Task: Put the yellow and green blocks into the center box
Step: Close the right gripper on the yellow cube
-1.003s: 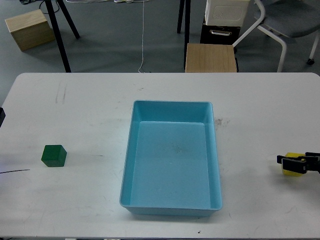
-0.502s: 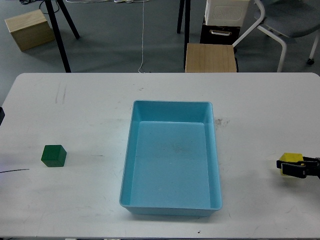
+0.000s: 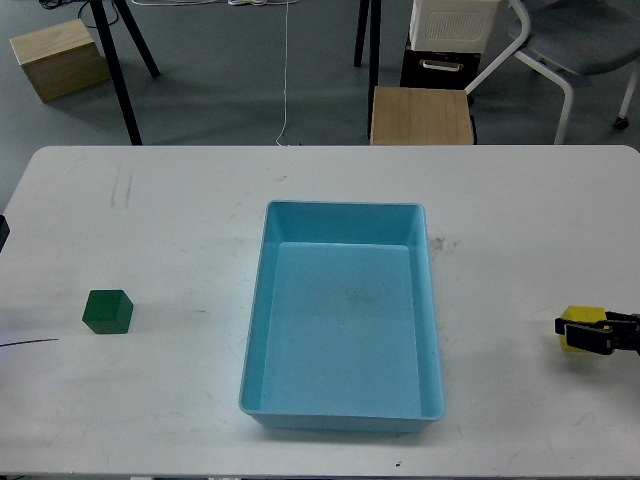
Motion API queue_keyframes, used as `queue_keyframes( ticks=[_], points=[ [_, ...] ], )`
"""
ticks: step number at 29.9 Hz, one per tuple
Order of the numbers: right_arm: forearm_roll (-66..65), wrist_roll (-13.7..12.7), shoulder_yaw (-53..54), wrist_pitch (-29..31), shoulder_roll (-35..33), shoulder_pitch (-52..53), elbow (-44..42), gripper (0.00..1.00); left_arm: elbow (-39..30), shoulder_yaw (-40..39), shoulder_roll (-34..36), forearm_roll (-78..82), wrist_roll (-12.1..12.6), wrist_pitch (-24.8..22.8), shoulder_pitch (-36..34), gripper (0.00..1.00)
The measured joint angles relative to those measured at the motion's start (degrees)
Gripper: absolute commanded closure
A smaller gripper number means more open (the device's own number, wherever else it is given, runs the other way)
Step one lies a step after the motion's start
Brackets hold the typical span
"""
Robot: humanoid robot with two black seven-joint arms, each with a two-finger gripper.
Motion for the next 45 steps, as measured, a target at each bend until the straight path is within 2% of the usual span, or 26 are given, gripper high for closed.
queue_keyframes(
  ticks=[9,22,27,39,45],
  points=[
    [0.32,0.02,0.0,-0.83,0.76,-0.96,-0.5,0.08,0.03,0.06,-0.01,0.0,0.0,0.0,0.01,0.0],
    [0.48,1.02,0.0,-2.06,0.92,-1.03,-0.68,0.21,0.09,0.06,-0.01,0.09,0.0,0.0,0.01,0.0],
    [0.49,2.18,0.0,-2.08,0.92,-1.03,-0.68,0.21,0.09,0.06,-0.01,0.09,0.0,0.0,0.01,0.0],
    [0.49,2.38,0.0,-2.08,0.86,-1.17,-0.65,0.22,0.09,0.07,0.06,0.09,0.0,0.0,0.01,0.0],
    [0.5,2.46,0.0,-2.08,0.86,-1.46,-0.54,0.44,0.09,0.07,0.08,0.09,0.0,0.0,0.01,0.0]
  ],
)
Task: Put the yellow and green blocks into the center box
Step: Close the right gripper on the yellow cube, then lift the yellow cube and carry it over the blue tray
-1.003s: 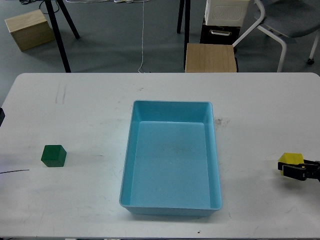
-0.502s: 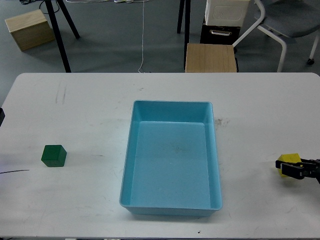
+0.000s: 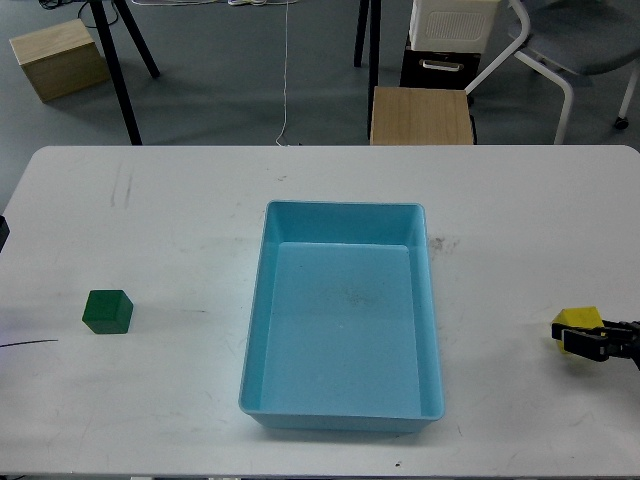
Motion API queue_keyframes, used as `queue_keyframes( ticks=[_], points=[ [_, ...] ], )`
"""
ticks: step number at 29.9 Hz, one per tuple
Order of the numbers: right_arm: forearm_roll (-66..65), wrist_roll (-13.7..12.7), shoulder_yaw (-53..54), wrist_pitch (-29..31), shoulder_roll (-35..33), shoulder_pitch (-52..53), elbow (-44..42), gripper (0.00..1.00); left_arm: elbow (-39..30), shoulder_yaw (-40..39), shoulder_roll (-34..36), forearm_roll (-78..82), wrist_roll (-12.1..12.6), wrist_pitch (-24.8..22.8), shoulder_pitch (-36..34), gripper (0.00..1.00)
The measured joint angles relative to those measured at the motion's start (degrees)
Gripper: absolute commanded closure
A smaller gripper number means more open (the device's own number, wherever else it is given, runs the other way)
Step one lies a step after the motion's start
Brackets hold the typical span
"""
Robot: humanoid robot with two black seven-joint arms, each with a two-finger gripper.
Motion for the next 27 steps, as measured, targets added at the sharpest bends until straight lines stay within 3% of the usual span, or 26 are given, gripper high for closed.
queue_keyframes(
  ticks=[9,18,27],
  points=[
    [0.01,0.93,0.03,-0.02,-0.05,-0.01,-0.04,0.59,0.0,-0.07,0.04,-0.02,-0.01,0.0,0.0,0.0],
    [0.19,1.24,0.45,-1.32,-0.19,-0.02,0.11,0.6,-0.07,-0.1,0.17,-0.09,-0.08,0.0,0.0,0.0],
    [7.83,6.07,6.59,-5.79,-2.03,3.02,2.74,0.6,-0.08,-0.12,0.26,-0.09,-0.08,0.0,-0.01,0.0]
  ],
)
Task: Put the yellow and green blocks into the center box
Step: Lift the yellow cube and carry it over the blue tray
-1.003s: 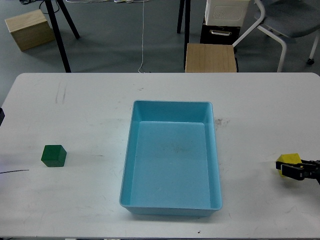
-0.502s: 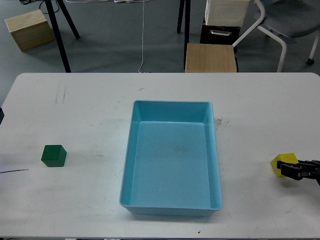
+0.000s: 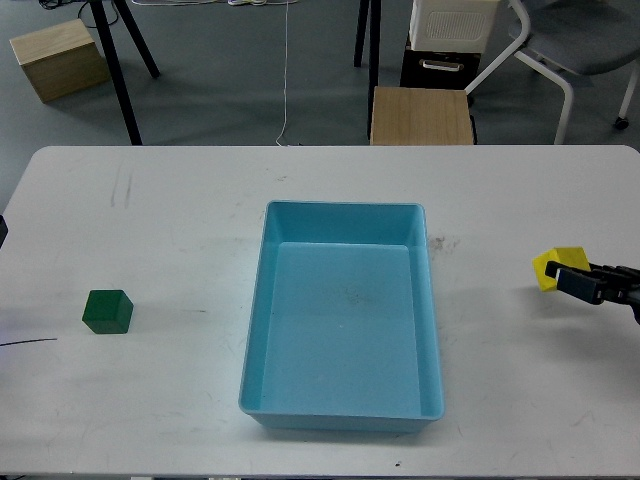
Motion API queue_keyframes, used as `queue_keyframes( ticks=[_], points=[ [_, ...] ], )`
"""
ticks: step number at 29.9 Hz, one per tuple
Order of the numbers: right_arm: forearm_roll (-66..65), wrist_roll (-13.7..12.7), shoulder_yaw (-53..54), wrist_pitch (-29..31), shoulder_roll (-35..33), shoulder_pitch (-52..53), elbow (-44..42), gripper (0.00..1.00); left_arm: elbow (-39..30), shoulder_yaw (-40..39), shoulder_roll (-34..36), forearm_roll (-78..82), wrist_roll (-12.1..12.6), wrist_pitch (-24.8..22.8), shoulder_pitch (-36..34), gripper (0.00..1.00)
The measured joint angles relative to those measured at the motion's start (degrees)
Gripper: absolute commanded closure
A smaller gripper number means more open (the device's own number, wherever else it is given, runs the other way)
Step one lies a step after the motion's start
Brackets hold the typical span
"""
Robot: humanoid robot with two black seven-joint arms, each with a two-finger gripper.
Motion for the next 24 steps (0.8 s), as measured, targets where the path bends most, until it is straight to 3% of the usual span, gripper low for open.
queue_keyframes(
  ticks=[5,10,15,24],
  points=[
    [12.59,2.03,2.65,0.55,-2.2,6.89,5.48,0.63,-0.01,-0.06,0.17,0.0,0.0,0.0,0.0,0.0],
    [20.92,2.27,0.64,3.53,-3.68,14.48,7.62,0.63,-0.01,-0.07,0.19,0.0,0.0,0.0,0.05,0.0],
    [21.92,2.26,-5.53,8.34,-1.92,20.66,7.88,0.63,-0.01,-0.07,0.21,0.04,0.0,0.0,0.08,0.0],
    [21.82,1.96,-24.25,8.76,5.7,35.87,6.49,0.65,-0.01,-0.23,0.28,0.03,0.0,0.0,0.01,0.0]
  ],
)
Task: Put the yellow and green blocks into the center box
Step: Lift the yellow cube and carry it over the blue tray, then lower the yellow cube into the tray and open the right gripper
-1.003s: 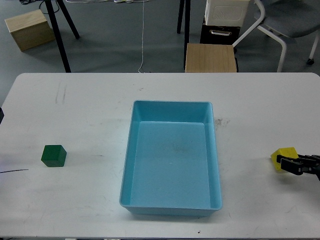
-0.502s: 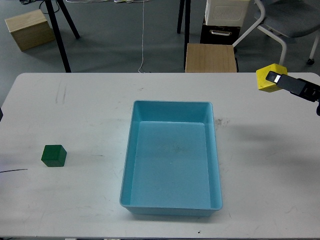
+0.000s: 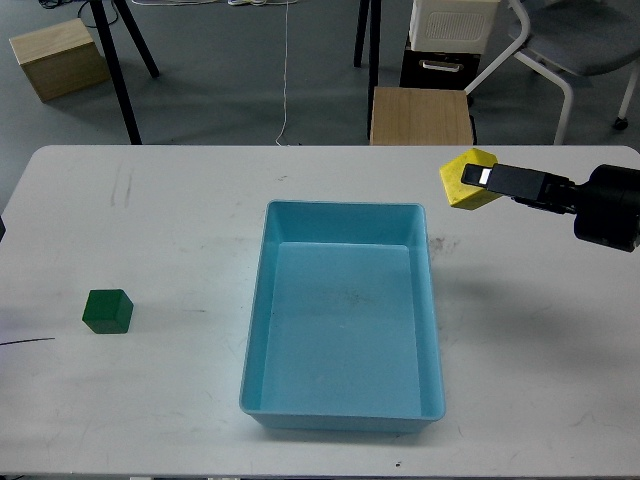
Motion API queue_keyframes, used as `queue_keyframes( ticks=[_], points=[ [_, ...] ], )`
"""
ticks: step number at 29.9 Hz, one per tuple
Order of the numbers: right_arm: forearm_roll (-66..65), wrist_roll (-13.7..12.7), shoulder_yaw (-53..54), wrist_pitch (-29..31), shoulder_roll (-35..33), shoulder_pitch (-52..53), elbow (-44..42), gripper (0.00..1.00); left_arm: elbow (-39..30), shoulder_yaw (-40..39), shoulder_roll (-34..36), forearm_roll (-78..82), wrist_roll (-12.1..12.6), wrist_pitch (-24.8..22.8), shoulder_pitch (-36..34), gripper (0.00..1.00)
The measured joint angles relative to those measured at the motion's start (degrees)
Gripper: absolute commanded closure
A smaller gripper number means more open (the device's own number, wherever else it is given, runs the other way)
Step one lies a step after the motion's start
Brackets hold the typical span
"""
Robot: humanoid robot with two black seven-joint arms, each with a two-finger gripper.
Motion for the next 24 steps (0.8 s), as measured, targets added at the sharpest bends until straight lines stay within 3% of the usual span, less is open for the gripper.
queue_keyframes(
  ticks=[15,24],
  points=[
    [-0.04,-0.31,-18.03,-0.24,18.22,10.03,-10.59,0.65,0.09,-0.02,0.55,-0.03,-0.01,0.0,0.03,0.0],
    [0.13,-0.31,-20.35,-0.32,25.95,10.06,-17.62,0.64,0.1,-0.02,0.62,-0.03,-0.01,0.0,0.08,0.0]
  ],
)
